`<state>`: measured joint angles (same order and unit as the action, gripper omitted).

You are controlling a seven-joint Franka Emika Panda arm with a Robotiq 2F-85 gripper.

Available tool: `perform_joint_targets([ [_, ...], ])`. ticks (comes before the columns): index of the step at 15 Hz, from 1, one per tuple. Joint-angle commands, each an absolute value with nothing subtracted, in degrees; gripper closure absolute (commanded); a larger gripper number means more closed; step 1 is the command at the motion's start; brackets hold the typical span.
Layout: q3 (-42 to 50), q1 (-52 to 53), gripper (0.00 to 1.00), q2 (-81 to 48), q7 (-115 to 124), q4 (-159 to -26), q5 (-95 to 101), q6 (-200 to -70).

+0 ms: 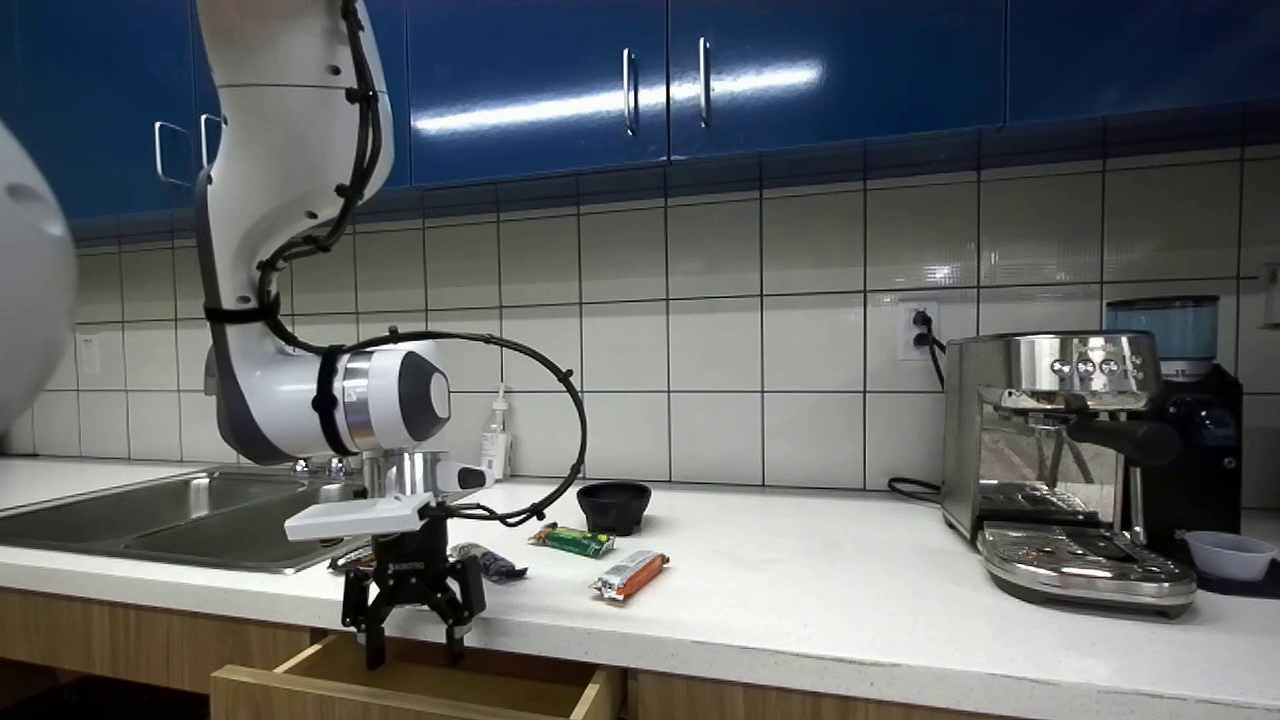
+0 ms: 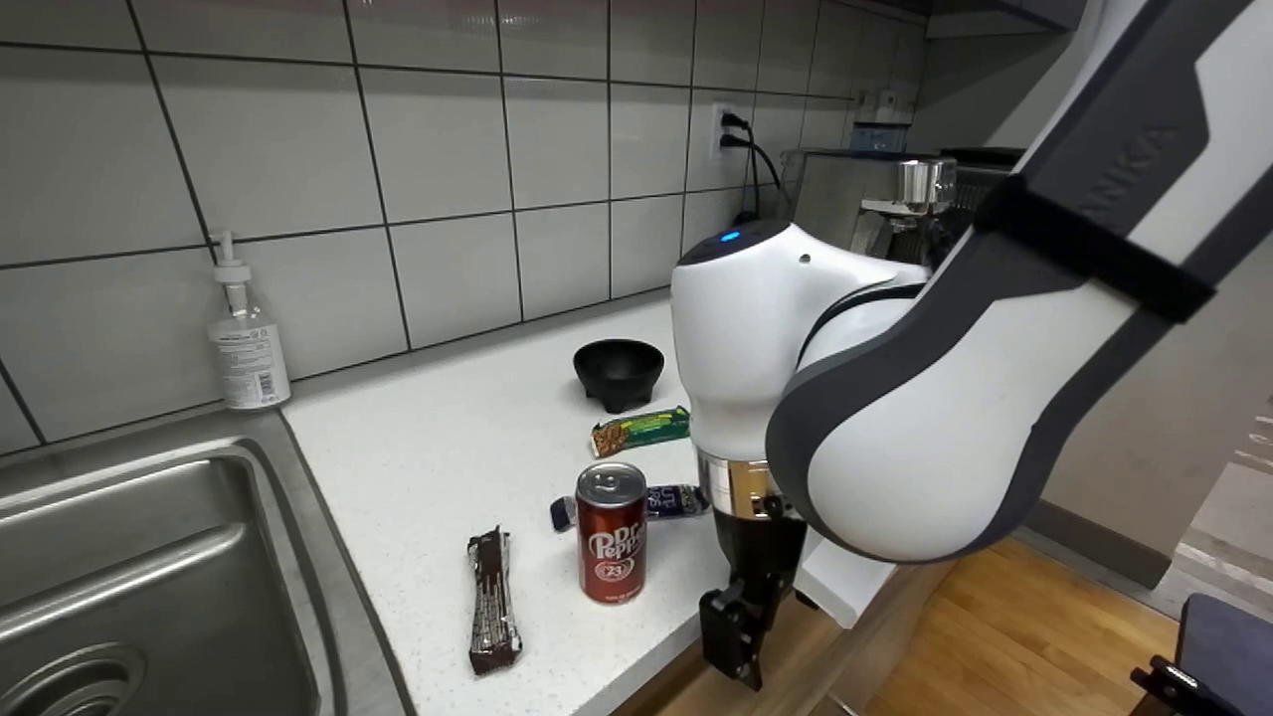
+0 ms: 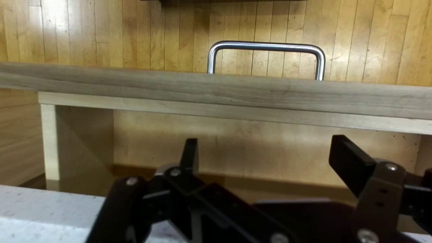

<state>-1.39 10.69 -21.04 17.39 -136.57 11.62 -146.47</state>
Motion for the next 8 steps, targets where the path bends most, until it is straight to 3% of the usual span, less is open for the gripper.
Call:
perform_joint_targets([
  [1,-1.11,10.73,0.0,-22.45,15.96,-134.86,11.03,-145.76],
  [8,-3.32,8.25,0.0,-24.35,8.96,-132.73,5.07,-143.1],
])
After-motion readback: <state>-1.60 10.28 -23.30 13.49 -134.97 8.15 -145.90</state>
